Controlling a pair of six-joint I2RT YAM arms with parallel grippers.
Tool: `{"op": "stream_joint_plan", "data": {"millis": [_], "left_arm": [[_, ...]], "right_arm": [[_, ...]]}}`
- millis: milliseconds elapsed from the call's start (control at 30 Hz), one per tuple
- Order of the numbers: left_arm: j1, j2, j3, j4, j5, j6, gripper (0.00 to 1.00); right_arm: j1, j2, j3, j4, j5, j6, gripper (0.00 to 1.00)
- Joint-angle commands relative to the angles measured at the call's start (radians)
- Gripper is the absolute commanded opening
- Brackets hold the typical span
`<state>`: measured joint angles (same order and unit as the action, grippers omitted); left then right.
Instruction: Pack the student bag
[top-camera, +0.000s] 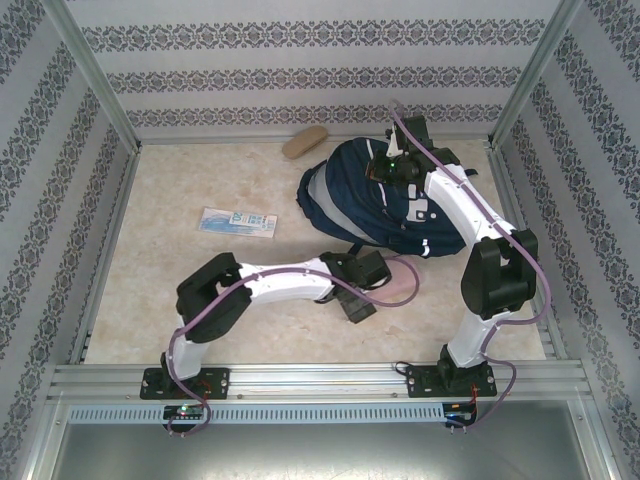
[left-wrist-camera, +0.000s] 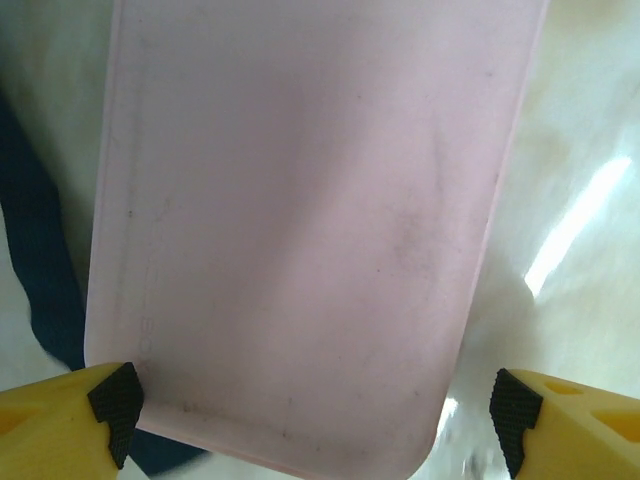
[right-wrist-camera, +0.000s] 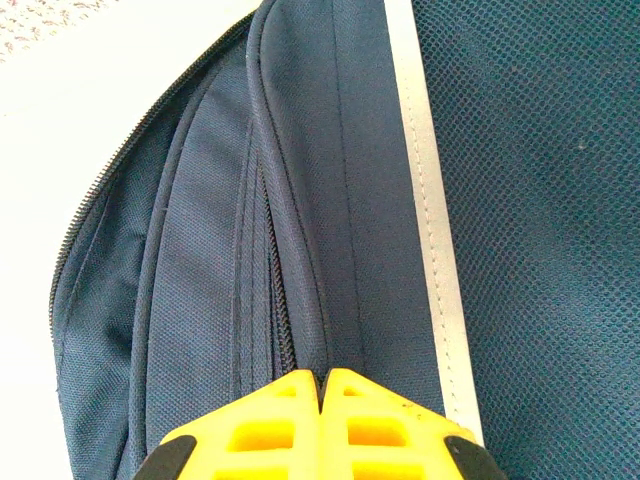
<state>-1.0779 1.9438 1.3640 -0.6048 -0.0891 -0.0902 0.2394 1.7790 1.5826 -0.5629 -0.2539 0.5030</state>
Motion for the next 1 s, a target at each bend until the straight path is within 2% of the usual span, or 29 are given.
{"op": "stream_joint_plan", "data": {"millis": [0,300,433,533,733,967], "left_arm": [[0.005,-0.051,-0.03,-0.077,0.036,-0.114,0.93],[0.004,0.005,0.168,-0.133,0.033,0.058,0.99],[0.017,0.027,0.188,-0.135,0.0,0.124,1.0],[0.04,0.054,0.197,-0.14,0.041,0.161,1.0],[0.06,0.14,0.251,-0.175,0.074,0.207,1.0],[0.085,0.172,0.266,-0.172,0.116,0.202,1.0]], "right_arm": [[-0.018,0.006,-0.013,-0.028,0.034,0.016,0.0],[-0.014,0.001,-0.009,-0.048,0.04,0.013,0.0],[-0.015,-0.012,-0.008,-0.064,0.051,0.006,0.0],[-0.014,-0.01,0.0,-0.074,0.053,0.004,0.0],[-0.011,-0.01,0.011,-0.08,0.057,0.008,0.0],[-0.008,-0.013,0.013,-0.091,0.064,0.008,0.0]]}}
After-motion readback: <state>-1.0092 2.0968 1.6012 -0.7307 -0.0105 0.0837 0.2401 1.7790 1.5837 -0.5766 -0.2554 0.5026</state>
